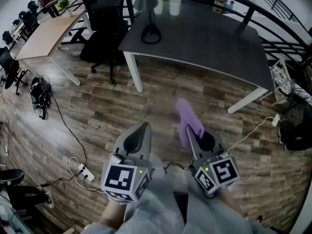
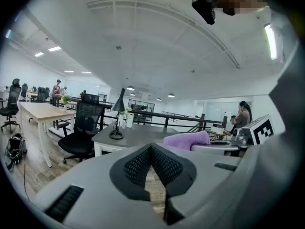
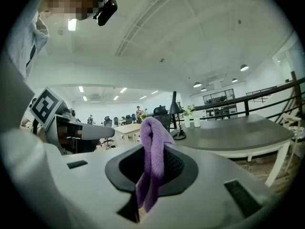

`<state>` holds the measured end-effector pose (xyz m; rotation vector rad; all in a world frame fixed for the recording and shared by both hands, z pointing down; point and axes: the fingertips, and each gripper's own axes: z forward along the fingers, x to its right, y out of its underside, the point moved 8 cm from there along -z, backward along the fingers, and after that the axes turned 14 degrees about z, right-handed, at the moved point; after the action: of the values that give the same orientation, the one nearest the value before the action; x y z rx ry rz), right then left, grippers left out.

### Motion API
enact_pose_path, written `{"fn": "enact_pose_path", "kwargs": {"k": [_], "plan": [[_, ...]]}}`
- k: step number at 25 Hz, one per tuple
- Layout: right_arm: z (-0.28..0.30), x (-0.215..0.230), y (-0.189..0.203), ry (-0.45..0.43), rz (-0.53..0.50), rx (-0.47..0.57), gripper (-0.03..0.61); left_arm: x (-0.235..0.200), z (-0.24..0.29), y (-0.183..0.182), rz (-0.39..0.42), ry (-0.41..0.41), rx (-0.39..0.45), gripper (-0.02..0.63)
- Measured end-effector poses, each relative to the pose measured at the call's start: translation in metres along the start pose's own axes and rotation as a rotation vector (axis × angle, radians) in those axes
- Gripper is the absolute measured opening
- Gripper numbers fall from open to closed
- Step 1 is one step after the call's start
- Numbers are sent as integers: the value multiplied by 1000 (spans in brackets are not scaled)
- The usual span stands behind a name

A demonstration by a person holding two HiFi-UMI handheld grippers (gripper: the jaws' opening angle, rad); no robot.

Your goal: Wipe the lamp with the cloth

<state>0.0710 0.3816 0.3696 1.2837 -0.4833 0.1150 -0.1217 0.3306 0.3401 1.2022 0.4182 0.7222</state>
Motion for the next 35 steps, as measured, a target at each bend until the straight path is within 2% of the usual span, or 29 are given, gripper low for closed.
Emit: {"fn": "enact_pose_path", "kwargs": {"k": [14, 24, 29, 32, 35], "plan": [[-5, -2, 0, -16, 1, -2, 51, 5, -7, -3, 2, -11, 6, 0], [-14, 7, -3, -5, 4, 23, 51, 3, -13, -7, -27, -46, 32, 0], [-9, 16, -3, 19, 23, 32, 51, -6, -6, -7, -28, -50, 31, 0], [-2, 24, -5, 35, 35, 30, 51, -13, 6, -11, -26, -56, 76, 0], [12, 31, -9, 47, 38, 31, 51, -23, 21, -14, -25, -47, 74, 0]]}}
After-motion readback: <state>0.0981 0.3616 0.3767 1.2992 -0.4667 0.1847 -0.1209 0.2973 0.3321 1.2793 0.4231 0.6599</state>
